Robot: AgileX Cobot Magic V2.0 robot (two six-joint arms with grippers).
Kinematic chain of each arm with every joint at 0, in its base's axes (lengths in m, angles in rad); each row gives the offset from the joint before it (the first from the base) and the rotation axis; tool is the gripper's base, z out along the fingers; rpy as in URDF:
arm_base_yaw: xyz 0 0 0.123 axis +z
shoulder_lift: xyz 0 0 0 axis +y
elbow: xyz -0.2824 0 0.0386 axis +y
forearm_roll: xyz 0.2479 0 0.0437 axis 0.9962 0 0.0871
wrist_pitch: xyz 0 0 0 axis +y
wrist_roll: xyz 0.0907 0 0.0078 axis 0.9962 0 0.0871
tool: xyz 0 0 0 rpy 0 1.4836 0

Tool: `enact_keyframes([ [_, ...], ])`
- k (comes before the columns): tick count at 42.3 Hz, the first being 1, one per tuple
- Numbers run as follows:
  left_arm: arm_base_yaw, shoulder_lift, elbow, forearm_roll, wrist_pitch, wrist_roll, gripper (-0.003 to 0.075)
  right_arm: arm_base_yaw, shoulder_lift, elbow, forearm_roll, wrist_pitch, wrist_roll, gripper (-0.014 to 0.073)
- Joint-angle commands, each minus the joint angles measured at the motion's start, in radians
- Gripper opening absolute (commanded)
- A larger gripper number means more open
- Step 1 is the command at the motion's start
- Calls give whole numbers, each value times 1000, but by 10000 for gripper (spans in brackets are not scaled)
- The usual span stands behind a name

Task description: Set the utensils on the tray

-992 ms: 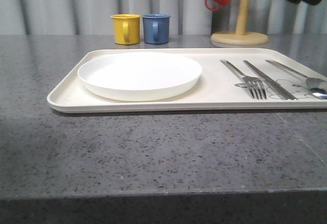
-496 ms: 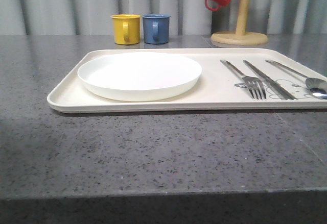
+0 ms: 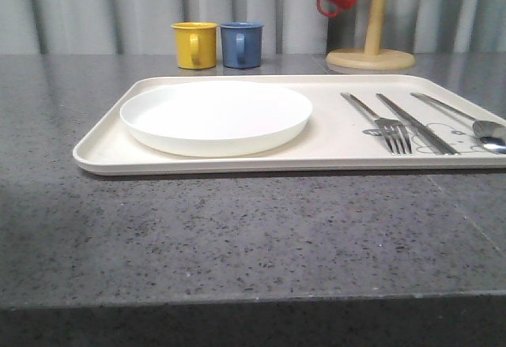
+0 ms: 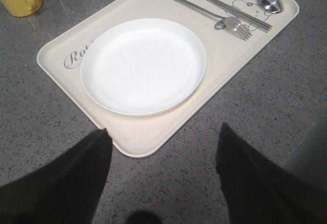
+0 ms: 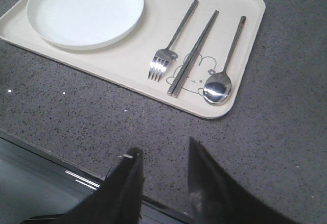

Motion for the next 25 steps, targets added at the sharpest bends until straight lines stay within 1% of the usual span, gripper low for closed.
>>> enact_keyframes([
  [1, -7, 0, -29, -2, -71, -9, 387, 2, 5, -18, -5, -83, -9, 101],
  [2, -7, 0, -29, -2, -71, -9, 375, 2, 5, -18, -5, -83, -9, 76],
  [4, -7, 0, -29, -2, -71, -9, 326, 2, 5, -18, -4, -84, -9, 22],
  [9, -7, 0, -29, -2, -71, -9, 211, 2, 5, -18, -4, -86, -9, -71],
  [17, -7, 0, -29, -2, -70, -9, 49, 2, 5, -18, -2, -86, -9, -66],
  [20, -7, 0, -29, -2, -70, -9, 0, 2, 5, -18, -1, -86, -9, -66],
  [22, -7, 0, -29, -2, -70, -7, -20, 2, 5, -18, 0, -86, -9, -66],
  [25, -7, 0, -29, -2, -70, -5, -20, 2, 5, -18, 0, -86, -9, -66],
])
